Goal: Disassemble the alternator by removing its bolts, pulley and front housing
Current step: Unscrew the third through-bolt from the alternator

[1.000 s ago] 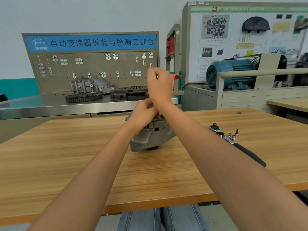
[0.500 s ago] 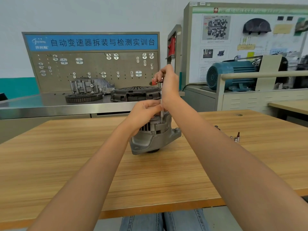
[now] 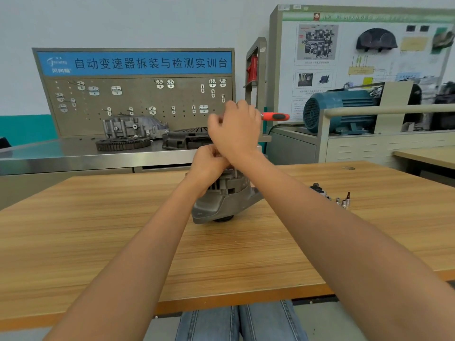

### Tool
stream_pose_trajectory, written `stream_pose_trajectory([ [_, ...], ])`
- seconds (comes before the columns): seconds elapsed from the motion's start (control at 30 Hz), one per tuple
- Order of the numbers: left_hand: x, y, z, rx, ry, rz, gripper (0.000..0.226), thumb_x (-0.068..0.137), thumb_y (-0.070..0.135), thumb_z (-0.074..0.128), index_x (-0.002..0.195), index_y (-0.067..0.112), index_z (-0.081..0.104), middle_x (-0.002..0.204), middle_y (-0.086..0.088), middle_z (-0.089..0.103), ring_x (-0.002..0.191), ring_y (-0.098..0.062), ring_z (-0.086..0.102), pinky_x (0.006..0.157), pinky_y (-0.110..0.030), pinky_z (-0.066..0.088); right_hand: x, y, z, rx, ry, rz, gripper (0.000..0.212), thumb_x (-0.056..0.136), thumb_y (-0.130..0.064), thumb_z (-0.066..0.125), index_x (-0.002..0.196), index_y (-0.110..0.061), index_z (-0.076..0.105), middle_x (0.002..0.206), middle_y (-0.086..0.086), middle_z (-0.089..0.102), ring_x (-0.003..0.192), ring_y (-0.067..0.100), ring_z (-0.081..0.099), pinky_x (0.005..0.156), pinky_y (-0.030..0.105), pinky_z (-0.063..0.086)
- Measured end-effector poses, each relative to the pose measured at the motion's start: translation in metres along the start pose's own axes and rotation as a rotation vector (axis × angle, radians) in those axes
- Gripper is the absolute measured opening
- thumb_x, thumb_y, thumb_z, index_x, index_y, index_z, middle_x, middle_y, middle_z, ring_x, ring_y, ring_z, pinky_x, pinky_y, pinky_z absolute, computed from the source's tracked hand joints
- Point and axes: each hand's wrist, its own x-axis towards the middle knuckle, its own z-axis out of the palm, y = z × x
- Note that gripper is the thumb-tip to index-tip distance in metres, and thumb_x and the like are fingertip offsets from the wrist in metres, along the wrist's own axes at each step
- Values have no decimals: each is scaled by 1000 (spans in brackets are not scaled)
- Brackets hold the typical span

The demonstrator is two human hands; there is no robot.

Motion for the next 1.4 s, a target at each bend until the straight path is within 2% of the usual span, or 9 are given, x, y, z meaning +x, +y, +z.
stream_pose_trajectory([
  [0.07, -1, 1, 0, -20, -44, 20, 21, 86, 3, 59, 72, 19, 62, 55, 15, 62, 51, 8, 54, 52, -6, 40, 4, -2, -5, 444, -42, 88, 35, 89, -19, 46, 55, -16, 38, 57, -4, 41, 61, 15, 40, 66, 28, 36],
  [0.17, -3, 2, 1, -19, -115, 33, 14, 91, 18, 60, 83, 27, 67, 69, 21, 69, 66, 13, 60, 58, -1, 41, 10, -6, -12, 860, -126, 345, 45, 92, -15, 43, 48, -18, 30, 44, -9, 30, 44, 7, 27, 50, 21, 27],
  [0.27, -3, 1, 1, -9, -126, 47, 17, 93, 24, 57, 85, 34, 67, 76, 27, 69, 73, 16, 60, 63, 0, 42, 18, 2, -19, 1159, -219, 571, 44, 91, -15, 38, 48, -13, 35, 46, -1, 44, 57, 16, 44, 78, 29, 43],
  [0.33, -4, 2, 1, -22, -132, 42, 14, 94, 23, 57, 90, 33, 66, 78, 27, 70, 77, 16, 60, 65, 0, 42, 19, 7, -20, 1303, -245, 606, 43, 91, -15, 36, 48, -13, 36, 44, 0, 49, 63, 20, 49, 103, 44, 37],
  [0.53, 1, -1, 1, -72, -100, 41, 16, 90, 16, 62, 81, 28, 68, 68, 24, 69, 66, 14, 60, 60, 0, 42, 10, 1, -13, 982, -136, 460, 37, 93, -13, 38, 57, -10, 48, 61, 0, 50, 63, 12, 46, 63, 24, 35],
  [0.73, 3, 2, 5, -11, 3, 2, 30, 81, -8, 56, 68, 18, 61, 50, 13, 62, 50, 4, 55, 48, -10, 42, -8, 11, -2, -98, 80, 27, 22, 84, -24, 44, 92, -10, 60, 95, 3, 56, 92, 22, 49, 89, 33, 32],
  [1.03, 14, 6, 0, 35, -172, -34, 12, 87, 29, 65, 83, 18, 63, 66, 15, 67, 64, 2, 59, 69, -20, 46, 11, 15, -23, 907, -163, 356, 39, 92, -12, 40, 55, -13, 52, 63, -3, 53, 68, 10, 49, 72, 25, 42],
  [1.17, 15, 9, -4, -31, -209, -28, 17, 95, 29, 53, 91, 20, 67, 83, 7, 70, 78, -9, 63, 81, -30, 52, 15, 15, -24, 981, -190, 342, 41, 93, -11, 39, 53, -11, 48, 58, -3, 49, 58, 5, 44, 54, 5, 37],
  [1.4, 15, 10, -9, -223, -299, -29, 21, 97, 11, 49, 109, 7, 65, 96, -5, 72, 92, -17, 68, 85, -31, 54, 15, 2, -23, 999, -249, 332, 42, 90, -11, 41, 48, -11, 44, 52, 1, 44, 44, 1, 40, 47, 4, 35],
])
